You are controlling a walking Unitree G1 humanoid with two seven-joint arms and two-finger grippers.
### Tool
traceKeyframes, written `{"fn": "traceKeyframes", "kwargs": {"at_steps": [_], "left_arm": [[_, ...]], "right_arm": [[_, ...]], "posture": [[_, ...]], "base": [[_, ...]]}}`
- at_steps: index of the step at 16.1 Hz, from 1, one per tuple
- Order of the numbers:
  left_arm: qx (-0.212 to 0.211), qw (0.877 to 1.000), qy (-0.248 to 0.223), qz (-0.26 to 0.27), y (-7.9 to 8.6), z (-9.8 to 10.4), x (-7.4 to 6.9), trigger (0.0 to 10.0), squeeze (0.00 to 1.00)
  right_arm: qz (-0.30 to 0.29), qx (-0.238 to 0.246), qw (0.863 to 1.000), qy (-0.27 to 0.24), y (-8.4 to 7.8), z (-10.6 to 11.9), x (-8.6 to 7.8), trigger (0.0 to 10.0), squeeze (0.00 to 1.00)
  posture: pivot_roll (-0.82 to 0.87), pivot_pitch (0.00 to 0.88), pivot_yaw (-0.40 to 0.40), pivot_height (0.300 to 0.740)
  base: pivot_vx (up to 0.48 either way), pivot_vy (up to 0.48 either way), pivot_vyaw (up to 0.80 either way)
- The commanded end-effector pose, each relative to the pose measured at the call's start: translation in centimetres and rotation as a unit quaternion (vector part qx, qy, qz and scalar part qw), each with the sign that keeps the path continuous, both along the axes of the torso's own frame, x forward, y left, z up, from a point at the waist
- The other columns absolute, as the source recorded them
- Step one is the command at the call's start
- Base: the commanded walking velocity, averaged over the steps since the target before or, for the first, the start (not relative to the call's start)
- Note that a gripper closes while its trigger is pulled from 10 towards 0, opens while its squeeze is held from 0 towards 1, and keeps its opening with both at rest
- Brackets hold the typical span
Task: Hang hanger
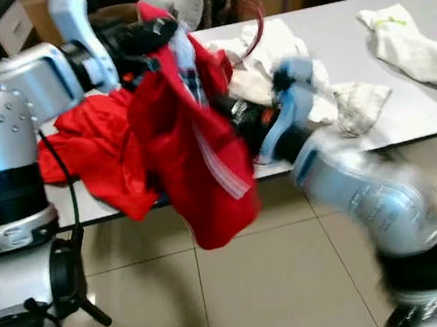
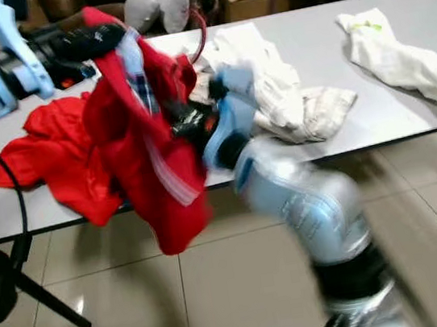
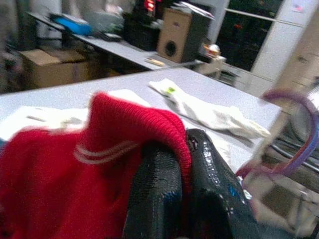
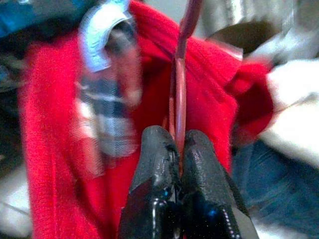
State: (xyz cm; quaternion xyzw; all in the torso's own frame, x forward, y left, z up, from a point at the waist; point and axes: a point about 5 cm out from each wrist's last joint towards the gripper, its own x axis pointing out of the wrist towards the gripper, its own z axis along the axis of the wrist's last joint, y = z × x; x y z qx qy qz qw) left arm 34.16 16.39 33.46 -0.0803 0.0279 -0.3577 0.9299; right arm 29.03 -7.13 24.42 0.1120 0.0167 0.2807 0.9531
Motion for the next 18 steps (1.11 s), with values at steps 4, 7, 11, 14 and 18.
{"fn": "traceKeyframes", "kwargs": {"at_steps": [4,7,11,14,18], "left_arm": [[-0.009,0.991,-0.111,0.077,3.3,4.9,0.0,3.9,0.00],[0.006,0.995,-0.093,0.047,2.2,3.8,-0.2,5.5,0.00],[0.047,0.998,-0.039,-0.034,0.3,1.6,-1.0,10.0,1.00],[0.129,0.986,-0.002,-0.102,0.0,-0.1,-3.1,10.0,1.00],[0.188,0.972,0.025,-0.140,1.7,0.1,-5.3,10.0,1.00]], "right_arm": [[0.038,0.042,0.993,-0.099,-0.2,4.0,0.0,10.0,0.00],[0.064,0.050,0.995,-0.052,0.2,2.0,-0.6,10.0,0.00],[0.026,0.095,0.995,0.015,-0.2,-0.4,-0.6,10.0,0.00],[0.006,0.111,0.993,0.032,-1.3,-1.7,-0.8,10.0,0.00],[-0.020,0.150,0.988,0.045,-2.6,-2.1,-0.4,10.0,0.00]], "posture": [[0.06,0.000,0.052,0.723],[0.06,0.000,0.045,0.723],[0.06,0.000,0.050,0.723],[0.07,0.000,0.065,0.723],[0.07,0.000,0.068,0.723]], "base": [[0.000,0.000,0.00],[0.000,0.000,0.00],[0.000,0.000,0.00],[0.000,0.000,0.00],[0.000,0.000,0.00]]}}
